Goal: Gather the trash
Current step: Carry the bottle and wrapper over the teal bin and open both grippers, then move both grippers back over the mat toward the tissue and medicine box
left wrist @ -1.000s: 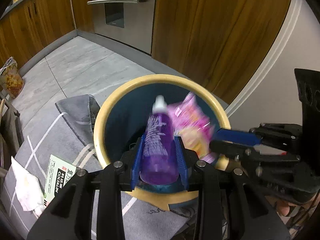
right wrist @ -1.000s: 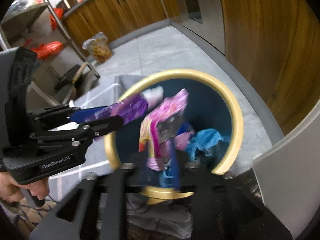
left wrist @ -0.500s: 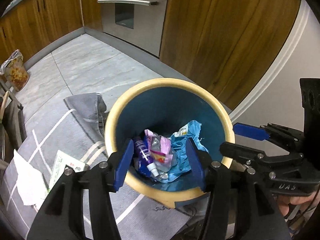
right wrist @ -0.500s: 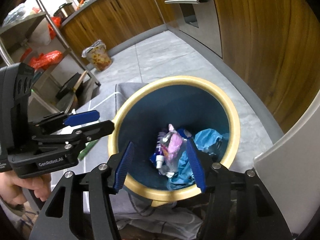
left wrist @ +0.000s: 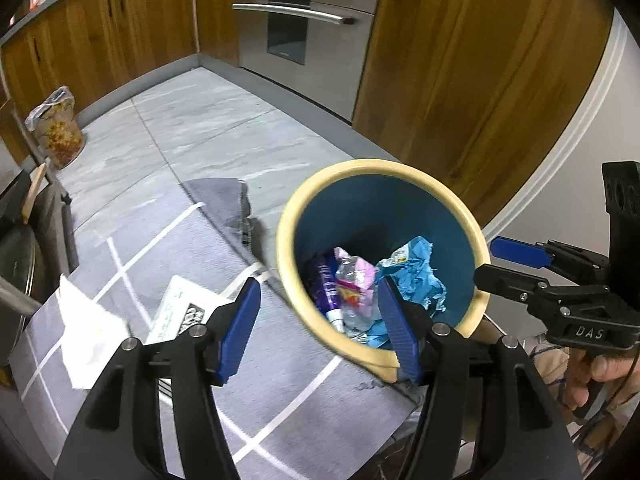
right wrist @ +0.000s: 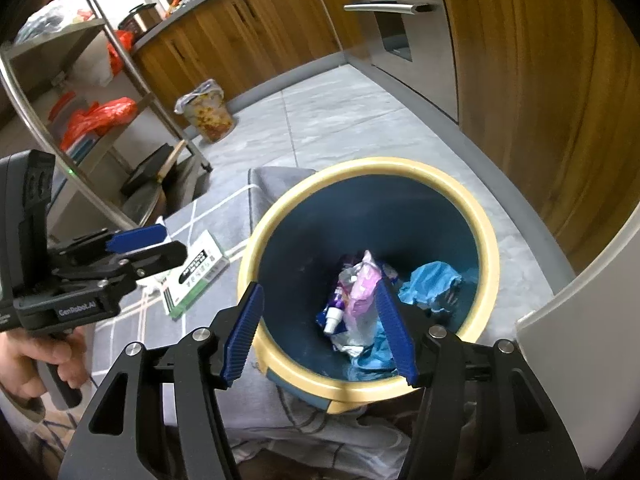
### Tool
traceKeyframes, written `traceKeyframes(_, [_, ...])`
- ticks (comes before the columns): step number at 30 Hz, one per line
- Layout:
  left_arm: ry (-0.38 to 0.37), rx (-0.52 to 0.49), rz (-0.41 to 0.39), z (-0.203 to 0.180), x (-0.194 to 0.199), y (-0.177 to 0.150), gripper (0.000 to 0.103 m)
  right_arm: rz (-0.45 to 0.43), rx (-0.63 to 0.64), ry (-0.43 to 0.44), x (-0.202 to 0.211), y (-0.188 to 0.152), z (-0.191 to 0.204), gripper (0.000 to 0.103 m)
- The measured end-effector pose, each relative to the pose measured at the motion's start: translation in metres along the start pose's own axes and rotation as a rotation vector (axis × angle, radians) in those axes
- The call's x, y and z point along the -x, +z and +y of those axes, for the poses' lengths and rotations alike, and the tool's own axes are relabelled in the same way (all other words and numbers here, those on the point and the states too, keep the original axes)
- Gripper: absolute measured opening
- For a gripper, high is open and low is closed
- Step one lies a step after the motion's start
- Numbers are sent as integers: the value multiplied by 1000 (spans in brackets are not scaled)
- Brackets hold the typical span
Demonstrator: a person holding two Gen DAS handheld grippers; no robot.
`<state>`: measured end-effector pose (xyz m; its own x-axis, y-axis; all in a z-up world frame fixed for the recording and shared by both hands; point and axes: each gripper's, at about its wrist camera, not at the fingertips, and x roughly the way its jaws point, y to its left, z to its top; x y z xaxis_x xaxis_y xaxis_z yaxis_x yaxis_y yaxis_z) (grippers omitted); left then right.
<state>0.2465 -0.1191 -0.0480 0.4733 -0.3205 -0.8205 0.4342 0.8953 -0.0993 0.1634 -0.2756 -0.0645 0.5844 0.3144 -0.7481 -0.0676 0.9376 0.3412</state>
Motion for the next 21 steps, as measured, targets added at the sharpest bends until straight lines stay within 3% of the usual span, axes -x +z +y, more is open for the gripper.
traceKeyframes(13, [78,86,-3,64,26,-29,65,20,36,25,-11,0,27,63])
traceKeyframes(21, [161,162,35,122,37,-63,66,39,67,41,-20,-3,47,65])
